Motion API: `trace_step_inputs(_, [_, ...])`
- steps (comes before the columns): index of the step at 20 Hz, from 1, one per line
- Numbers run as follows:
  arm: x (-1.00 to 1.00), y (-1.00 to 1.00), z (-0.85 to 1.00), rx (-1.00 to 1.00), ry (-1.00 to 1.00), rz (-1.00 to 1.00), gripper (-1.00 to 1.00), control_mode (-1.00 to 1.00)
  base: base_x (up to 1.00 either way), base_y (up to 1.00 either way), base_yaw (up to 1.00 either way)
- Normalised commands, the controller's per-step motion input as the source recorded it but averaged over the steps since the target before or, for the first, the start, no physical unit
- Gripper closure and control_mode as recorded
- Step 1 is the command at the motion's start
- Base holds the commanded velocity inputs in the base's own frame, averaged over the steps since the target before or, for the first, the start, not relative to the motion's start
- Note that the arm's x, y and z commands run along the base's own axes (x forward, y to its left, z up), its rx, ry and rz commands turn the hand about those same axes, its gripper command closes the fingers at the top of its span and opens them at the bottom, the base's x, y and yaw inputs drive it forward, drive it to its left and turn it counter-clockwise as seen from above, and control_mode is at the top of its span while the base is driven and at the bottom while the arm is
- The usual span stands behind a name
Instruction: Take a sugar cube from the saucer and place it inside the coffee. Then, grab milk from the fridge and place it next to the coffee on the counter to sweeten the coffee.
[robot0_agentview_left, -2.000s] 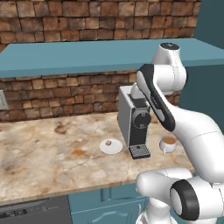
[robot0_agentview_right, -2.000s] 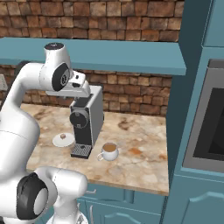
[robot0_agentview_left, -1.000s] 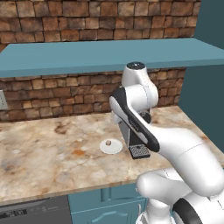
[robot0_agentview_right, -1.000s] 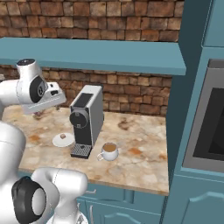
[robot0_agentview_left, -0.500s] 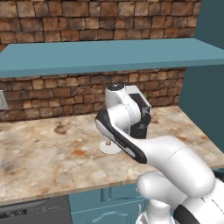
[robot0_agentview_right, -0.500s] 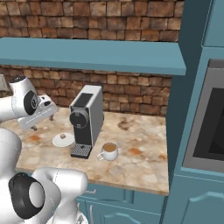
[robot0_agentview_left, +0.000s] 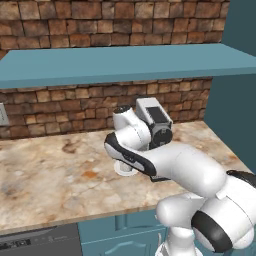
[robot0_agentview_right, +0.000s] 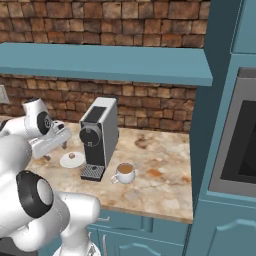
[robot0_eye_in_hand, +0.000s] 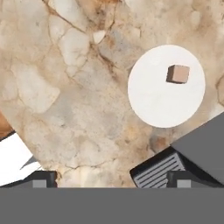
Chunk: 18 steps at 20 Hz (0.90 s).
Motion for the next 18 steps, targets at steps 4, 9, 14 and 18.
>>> trace_step_inputs(4, [0.29, 0.08, -0.17, -0.15, 0.14, 0.07, -1.00, -1.00, 0.00, 0.00, 0.00])
trace_step_inputs(9, [0.20, 0.02, -0.22, -0.13, 0.05, 0.05, -1.00, -1.00, 0.00, 0.00, 0.00])
trace_step_inputs(14, [0.11, 0.00, -0.25, -0.06, 0.00, 0.05, -1.00, -1.00, 0.00, 0.00, 0.00])
trace_step_inputs(18, [0.13, 0.00, -0.27, -0.03, 0.00, 0.04, -1.00, -1.00, 0.00, 0.00, 0.00])
